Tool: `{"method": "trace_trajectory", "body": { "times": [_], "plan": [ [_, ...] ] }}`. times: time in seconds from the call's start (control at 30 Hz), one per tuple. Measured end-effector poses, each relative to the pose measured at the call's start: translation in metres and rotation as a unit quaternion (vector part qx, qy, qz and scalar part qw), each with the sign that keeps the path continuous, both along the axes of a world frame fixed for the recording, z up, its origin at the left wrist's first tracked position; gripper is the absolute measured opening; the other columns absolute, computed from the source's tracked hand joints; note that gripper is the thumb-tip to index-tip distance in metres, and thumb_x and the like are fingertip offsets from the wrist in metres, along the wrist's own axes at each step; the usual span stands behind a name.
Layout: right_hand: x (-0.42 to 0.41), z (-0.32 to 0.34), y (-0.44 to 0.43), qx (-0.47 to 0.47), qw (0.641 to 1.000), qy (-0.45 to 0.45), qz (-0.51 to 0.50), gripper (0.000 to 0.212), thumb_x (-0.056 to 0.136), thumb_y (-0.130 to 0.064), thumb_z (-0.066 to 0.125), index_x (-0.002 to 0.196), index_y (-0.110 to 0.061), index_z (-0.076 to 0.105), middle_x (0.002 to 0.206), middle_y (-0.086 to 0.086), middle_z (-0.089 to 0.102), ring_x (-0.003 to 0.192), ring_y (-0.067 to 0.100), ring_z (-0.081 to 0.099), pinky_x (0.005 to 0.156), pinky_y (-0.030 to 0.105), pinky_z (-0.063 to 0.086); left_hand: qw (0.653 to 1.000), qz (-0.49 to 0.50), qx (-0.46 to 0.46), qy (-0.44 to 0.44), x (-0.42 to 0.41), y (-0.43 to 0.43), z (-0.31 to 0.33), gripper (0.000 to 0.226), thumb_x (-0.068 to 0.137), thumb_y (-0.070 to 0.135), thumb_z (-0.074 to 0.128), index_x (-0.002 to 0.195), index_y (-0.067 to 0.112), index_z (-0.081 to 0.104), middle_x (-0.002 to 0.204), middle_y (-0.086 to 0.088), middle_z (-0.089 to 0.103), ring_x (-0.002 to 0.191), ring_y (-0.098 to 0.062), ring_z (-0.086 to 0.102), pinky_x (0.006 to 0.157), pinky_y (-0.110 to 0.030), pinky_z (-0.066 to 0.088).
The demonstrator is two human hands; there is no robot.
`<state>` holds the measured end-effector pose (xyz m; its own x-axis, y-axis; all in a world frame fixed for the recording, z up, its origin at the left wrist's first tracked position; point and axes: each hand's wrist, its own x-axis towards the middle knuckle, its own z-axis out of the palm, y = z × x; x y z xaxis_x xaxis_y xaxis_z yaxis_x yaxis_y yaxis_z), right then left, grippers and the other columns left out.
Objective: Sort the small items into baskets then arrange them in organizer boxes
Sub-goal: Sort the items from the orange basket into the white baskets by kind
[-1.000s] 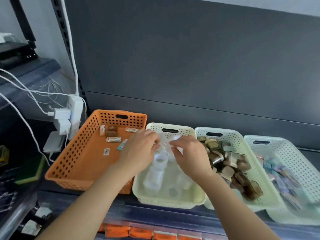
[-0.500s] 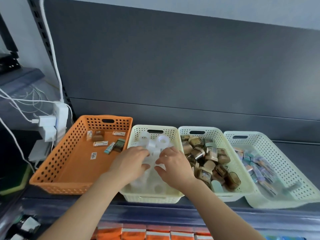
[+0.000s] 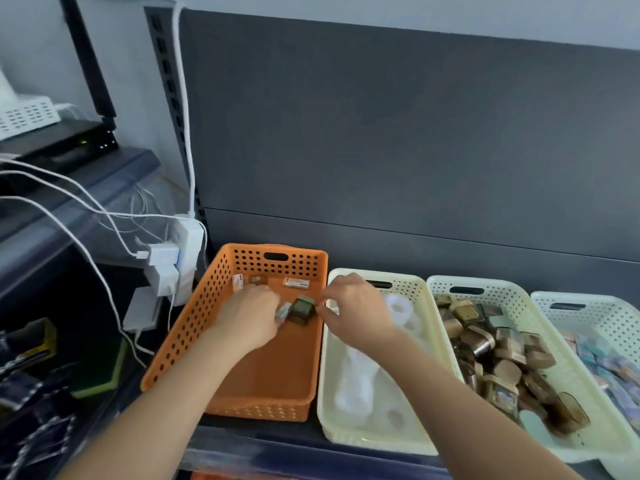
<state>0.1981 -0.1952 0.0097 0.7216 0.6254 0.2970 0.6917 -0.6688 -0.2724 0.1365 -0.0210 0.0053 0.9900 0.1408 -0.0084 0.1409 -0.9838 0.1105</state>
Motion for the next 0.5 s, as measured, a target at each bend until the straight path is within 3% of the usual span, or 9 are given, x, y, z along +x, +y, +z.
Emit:
{"method": "trace_trajectory", "body": {
  "times": [0.1,0.3,0.5],
  "plan": [
    [0.011,-0.001,0.032,-0.099,0.995,-0.006,0.013,0.025,0.089,-0.031,0.053,0.097,-0.016,0.071,0.097,0.003,0.065,0.098,0.023,0.053,0.084,0.036,0.047,0.999,0.015,0.011,0.050,0.011,0.026,-0.011,0.007,0.087,0.013,0.060,0.086,0.019,0.059,0.092,0.004,0.056,0.081,-0.013,0.056,0.063,-0.025,0.045],
    [0.029,-0.016,0.078,-0.300,0.954,0.009,0.009,0.021,0.088,-0.025,0.057,0.106,-0.018,0.064,0.106,0.005,0.062,0.101,0.025,0.055,0.083,0.035,0.045,0.997,-0.032,-0.003,0.063,0.035,0.053,-0.043,0.027,0.083,0.016,0.069,0.109,0.022,0.066,0.114,0.003,0.062,0.101,-0.015,0.058,0.085,-0.031,0.052],
    [0.040,-0.030,0.104,-0.343,0.939,0.009,0.038,0.028,0.089,-0.023,0.058,0.115,-0.013,0.062,0.115,0.009,0.058,0.108,0.027,0.051,0.088,0.040,0.046,0.998,-0.032,0.007,-0.056,0.054,0.068,-0.050,0.038,0.087,0.003,0.055,0.121,0.019,0.058,0.118,0.001,0.050,0.111,-0.018,0.047,0.090,-0.029,0.046]
  ]
}}
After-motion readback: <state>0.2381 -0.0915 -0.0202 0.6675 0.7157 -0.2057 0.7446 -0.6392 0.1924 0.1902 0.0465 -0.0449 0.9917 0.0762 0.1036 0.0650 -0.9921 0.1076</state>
